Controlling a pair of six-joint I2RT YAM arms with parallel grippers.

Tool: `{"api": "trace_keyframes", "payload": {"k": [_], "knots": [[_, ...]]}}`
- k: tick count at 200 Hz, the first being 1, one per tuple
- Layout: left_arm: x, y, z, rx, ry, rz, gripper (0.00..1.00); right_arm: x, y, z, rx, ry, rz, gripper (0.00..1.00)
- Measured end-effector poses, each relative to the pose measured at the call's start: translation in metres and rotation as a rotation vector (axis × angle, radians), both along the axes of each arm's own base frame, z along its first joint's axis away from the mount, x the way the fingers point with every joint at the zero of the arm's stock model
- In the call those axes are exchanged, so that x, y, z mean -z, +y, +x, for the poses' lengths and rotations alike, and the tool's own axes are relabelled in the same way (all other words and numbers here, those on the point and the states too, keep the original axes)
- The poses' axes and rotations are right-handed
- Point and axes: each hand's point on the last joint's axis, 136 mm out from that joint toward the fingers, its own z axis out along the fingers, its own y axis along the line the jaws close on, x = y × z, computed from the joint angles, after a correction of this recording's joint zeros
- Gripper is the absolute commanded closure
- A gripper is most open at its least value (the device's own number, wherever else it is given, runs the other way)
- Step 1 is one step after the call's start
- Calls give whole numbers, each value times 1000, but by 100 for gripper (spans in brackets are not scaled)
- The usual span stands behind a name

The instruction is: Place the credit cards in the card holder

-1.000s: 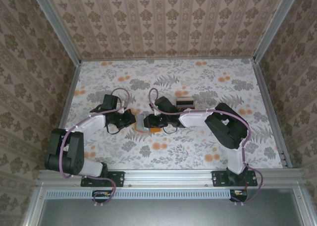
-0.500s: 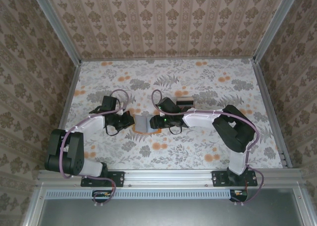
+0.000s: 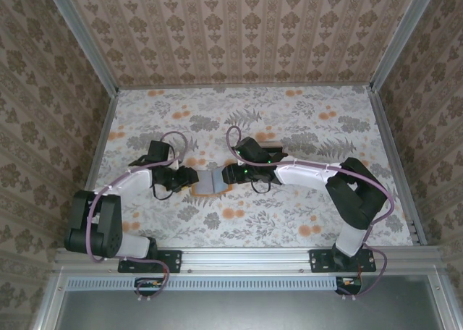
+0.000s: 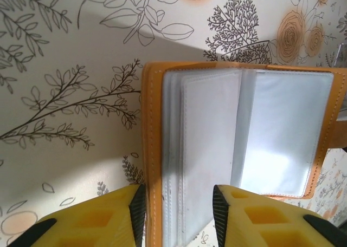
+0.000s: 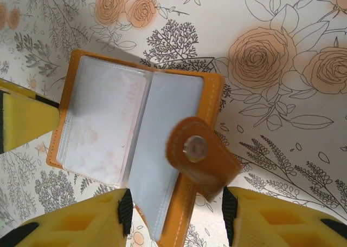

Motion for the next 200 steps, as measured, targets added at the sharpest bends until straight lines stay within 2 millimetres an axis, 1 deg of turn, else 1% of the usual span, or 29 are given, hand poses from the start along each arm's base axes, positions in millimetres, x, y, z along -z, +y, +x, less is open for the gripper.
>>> {"api": "trace_keyframes", "payload": {"k": [34,57,78,100,123,138,149,164,181,200], "knots": [[-9,7,7,-14,-18,17,55,-2,-2,0,0,0,-2,50],[-17,10,11,-19,-36,29,57,-8,-4,1,-2,-13,2,50],[-23,8,13,-14,-55,26,59,-10,-5,3,-2,-18,3,50],[-31,-3,14,24,-78,28,61,-10,-7,4,2,-16,4,50],[-39,-26,16,87,-101,17,66,-11,-9,4,5,-17,8,50],[-34,-38,16,114,-90,14,70,-15,-15,3,13,-19,14,50],[-25,-44,16,126,-65,18,73,-21,-20,5,25,-27,22,50],[-11,-50,14,142,-27,29,73,-32,-29,9,44,-48,39,50],[-1,-57,14,159,2,39,74,-48,-45,12,78,-77,62,50],[0,-68,18,182,-3,36,74,-61,-67,17,122,-102,68,50]]}}
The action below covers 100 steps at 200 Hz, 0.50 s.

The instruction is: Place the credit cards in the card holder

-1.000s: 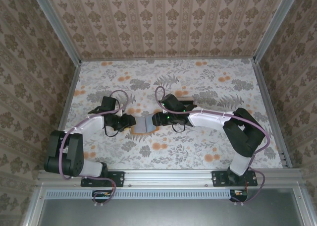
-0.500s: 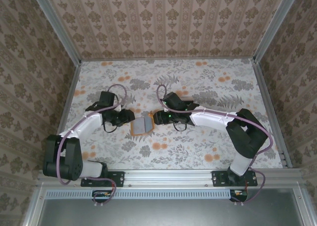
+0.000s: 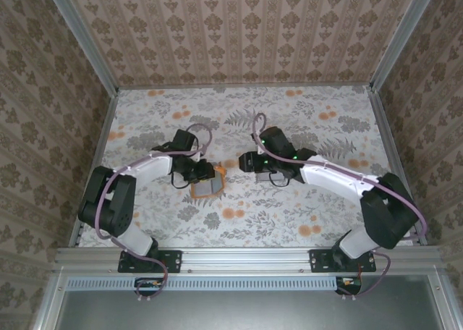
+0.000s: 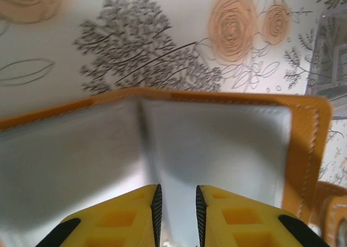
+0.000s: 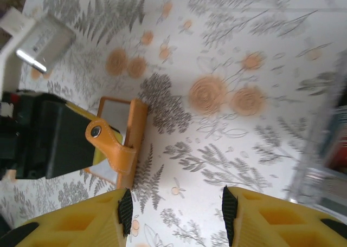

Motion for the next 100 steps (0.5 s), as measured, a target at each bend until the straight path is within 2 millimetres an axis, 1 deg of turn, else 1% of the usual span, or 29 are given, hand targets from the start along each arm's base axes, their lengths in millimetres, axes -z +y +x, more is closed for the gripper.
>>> {"api": "trace_keyframes", "payload": {"k": [17,32,52,62,77,100], "knots": [[-1,-13,3,26,-12,-7,75,-5,-25,7,52,-21,-17,49],[1,-27,4,56,-18,-12,75,-3,-51,11,103,-22,-39,49],[12,-43,1,89,-4,-14,77,2,-87,11,180,-11,-68,48],[18,-49,-3,103,11,-12,77,4,-101,10,213,-5,-79,48],[26,-60,-8,124,33,-15,78,8,-116,10,245,7,-93,48],[21,-76,-8,157,22,-35,78,13,-125,10,259,18,-105,47]]}}
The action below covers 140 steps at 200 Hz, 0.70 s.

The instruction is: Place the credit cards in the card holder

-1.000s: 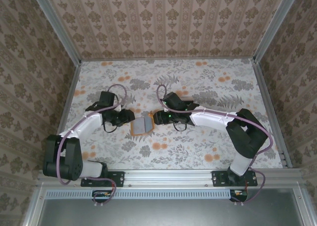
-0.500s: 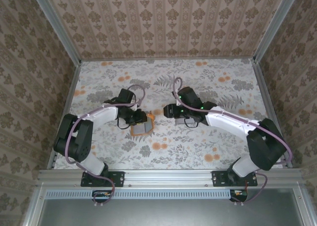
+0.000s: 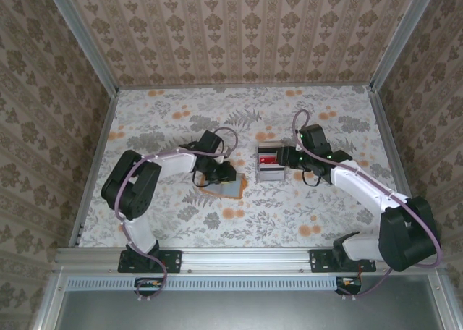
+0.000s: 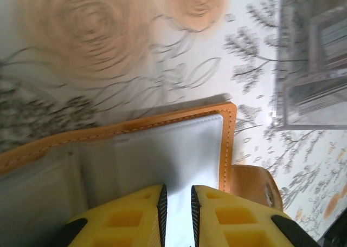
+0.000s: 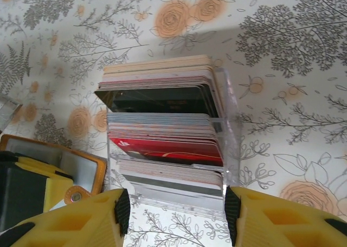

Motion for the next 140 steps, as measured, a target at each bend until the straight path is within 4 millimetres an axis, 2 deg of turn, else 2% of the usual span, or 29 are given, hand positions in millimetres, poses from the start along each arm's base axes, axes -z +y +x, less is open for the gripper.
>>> {"api": "trace_keyframes", "payload": {"k": [24,59,112,140], "knots": [[-5,-6,3,9,-14,-10,78,1,-1,0,-5,5,3,45],[-8,2,6,-12,-5,-1,73,15,3,-1,-51,47,-15,43],[-44,-3,20,-12,-75,-35,69,26,8,5,-110,92,-52,36],[-51,-4,22,-9,-87,-38,68,23,9,9,-135,85,-75,33]]}}
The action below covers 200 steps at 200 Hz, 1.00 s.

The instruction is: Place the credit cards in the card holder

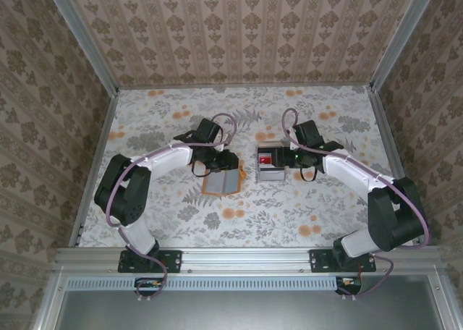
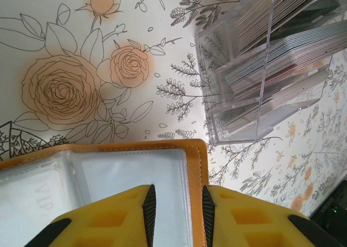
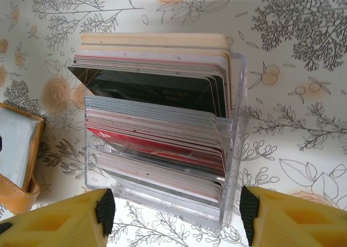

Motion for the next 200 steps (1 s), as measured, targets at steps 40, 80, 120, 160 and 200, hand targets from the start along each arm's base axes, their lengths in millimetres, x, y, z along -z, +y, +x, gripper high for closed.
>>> {"api": "trace_keyframes", "payload": {"k": [40,80,120,160,200], "knots": [[-11,-4,7,5,-23,-12,66,-11,5,18,-52,-32,-33,29],[-29,-13,17,8,-65,-42,65,-15,16,37,-150,-57,-63,24],[-29,-26,20,31,-59,-54,64,-12,23,43,-263,-60,-97,23],[-9,-42,22,63,-13,-43,61,-22,20,51,-327,-108,-159,21],[-4,-53,21,89,1,-42,60,-26,13,58,-338,-121,-181,20]]}}
